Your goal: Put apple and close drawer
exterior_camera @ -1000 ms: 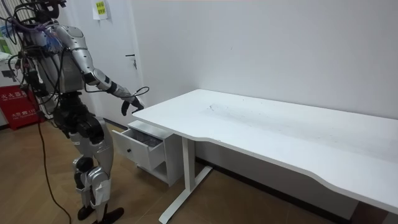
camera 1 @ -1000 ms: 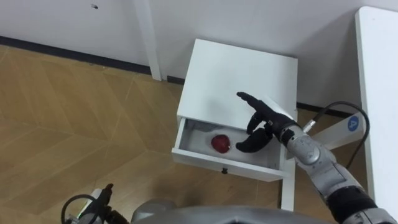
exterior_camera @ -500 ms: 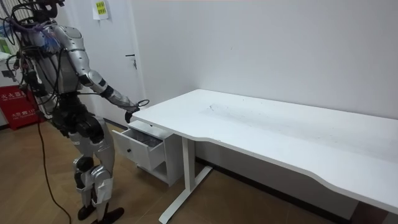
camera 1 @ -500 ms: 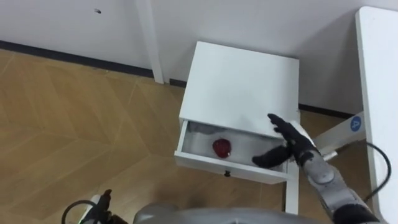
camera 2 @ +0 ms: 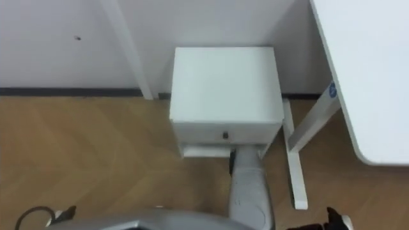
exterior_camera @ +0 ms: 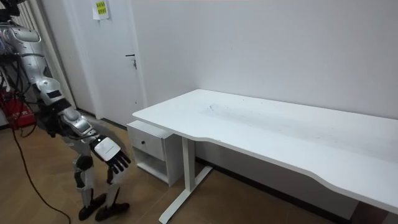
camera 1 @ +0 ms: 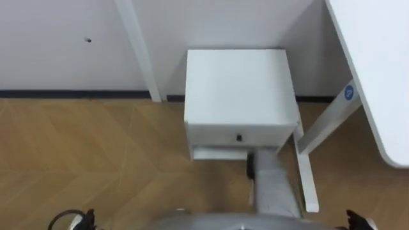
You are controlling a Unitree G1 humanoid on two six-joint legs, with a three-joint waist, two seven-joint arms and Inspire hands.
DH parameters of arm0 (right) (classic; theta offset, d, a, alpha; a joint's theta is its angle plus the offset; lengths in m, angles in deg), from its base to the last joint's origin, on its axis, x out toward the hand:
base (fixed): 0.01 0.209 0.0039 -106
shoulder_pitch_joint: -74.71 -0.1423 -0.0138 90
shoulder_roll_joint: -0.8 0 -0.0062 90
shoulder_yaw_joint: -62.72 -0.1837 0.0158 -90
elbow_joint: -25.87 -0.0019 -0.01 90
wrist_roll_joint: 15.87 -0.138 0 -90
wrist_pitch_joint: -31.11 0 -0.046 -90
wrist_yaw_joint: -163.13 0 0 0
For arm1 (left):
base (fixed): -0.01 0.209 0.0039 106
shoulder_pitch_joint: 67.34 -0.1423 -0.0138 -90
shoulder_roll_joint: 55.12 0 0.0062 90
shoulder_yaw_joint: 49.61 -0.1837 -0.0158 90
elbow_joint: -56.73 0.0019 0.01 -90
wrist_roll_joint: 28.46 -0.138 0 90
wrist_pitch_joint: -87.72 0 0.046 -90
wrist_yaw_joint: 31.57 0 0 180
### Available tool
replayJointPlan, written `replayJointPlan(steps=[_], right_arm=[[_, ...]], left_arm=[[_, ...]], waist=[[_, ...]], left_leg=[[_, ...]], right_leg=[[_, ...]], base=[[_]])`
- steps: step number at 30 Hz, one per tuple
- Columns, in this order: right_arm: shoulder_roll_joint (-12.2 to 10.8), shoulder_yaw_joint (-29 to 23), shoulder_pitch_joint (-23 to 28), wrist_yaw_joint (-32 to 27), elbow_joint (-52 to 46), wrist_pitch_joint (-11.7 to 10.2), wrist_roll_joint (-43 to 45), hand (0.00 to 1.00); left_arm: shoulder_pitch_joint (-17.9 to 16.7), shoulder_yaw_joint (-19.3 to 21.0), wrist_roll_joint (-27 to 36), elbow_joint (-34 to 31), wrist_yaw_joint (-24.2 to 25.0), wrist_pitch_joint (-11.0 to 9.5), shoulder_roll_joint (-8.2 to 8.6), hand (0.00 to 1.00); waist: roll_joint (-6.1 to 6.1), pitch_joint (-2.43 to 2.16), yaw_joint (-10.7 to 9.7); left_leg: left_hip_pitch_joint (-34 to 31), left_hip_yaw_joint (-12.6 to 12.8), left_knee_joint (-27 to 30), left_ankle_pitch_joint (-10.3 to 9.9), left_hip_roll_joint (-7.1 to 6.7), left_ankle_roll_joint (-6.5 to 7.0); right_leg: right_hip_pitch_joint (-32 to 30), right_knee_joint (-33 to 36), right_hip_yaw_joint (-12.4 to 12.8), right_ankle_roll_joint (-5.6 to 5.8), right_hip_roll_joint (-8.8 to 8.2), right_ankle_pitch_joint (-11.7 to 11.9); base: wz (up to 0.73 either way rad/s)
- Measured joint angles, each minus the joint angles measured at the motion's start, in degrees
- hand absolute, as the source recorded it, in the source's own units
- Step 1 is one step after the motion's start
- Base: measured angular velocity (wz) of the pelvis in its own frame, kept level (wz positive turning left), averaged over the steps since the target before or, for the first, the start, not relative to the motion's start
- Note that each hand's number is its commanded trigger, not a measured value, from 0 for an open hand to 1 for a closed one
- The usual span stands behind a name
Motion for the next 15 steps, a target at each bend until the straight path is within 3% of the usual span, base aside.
replayJointPlan(steps=[1, 3, 4, 6, 9, 15], right_arm=[[-0.11, 0.10, -0.13, -0.08, -0.06, 0.02, -0.22, 0.00], [-0.28, 0.23, -0.99, -0.13, -0.08, -0.06, -0.38, 0.00], [-0.78, 0.21, -2.03, -0.14, -0.10, -0.23, -1.21, 0.00], [-1.63, 0.12, -3.10, -0.10, -0.08, -0.90, -2.46, 0.00], [-2.60, 0.18, -3.98, 0.25, -0.21, -1.80, -3.45, 0.00], [-3.21, 1.49, -4.30, 2.02, -0.04, -1.69, -3.88, 0.00]], left_arm=[[-0.43, 0.02, 0.43, -0.57, -0.52, 0.12, 0.01, 0.00], [-0.25, -0.38, 1.39, -0.97, -1.40, 0.01, 0.33, 0.00], [-0.01, -0.36, 2.47, -0.90, -1.53, -0.25, 0.34, 0.00], [0.25, -0.19, 2.77, -0.84, -2.23, -0.26, 0.73, 0.00], [0.67, -0.51, 3.74, -0.84, -2.25, -0.66, 1.02, 0.00], [3.34, -0.55, 4.23, -0.92, -2.61, -1.71, 0.96, 0.00]], waist=[[-1.11, -0.16, 1.10], [-2.18, -0.70, 2.40], [-3.24, -1.06, 3.01], [-4.33, -1.14, 3.40], [-4.87, -1.01, 3.59], [-3.87, -0.80, 3.32]], left_leg=[[-0.07, 0.24, -0.83, 0.45, -0.36, -0.19], [-0.25, 0.43, -2.64, 1.46, -0.40, -0.75], [-0.03, 0.82, -4.73, 2.64, -0.51, -0.91], [0.88, 0.81, -6.59, 3.62, -0.09, -1.09], [2.84, 0.78, -8.18, 3.78, 0.66, -1.84], [4.90, 0.57, -11.87, 4.55, 0.55, -2.71]], right_leg=[[6.00, -10.94, -1.24, -0.07, 0.81, -1.19], [12.27, -25.19, -1.47, -0.74, 2.05, -3.13], [14.78, -31.84, -1.51, -1.02, 2.76, -2.64], [17.74, -38.29, -2.37, -0.95, 3.63, -0.87], [20.51, -41.54, -3.16, -1.50, 4.68, 0.07], [21.89, -43.47, -3.19, -1.75, 5.10, 0.07]], base=[[-0.11], [-0.15], [-0.15], [-0.08], [-0.01], [0.01]])
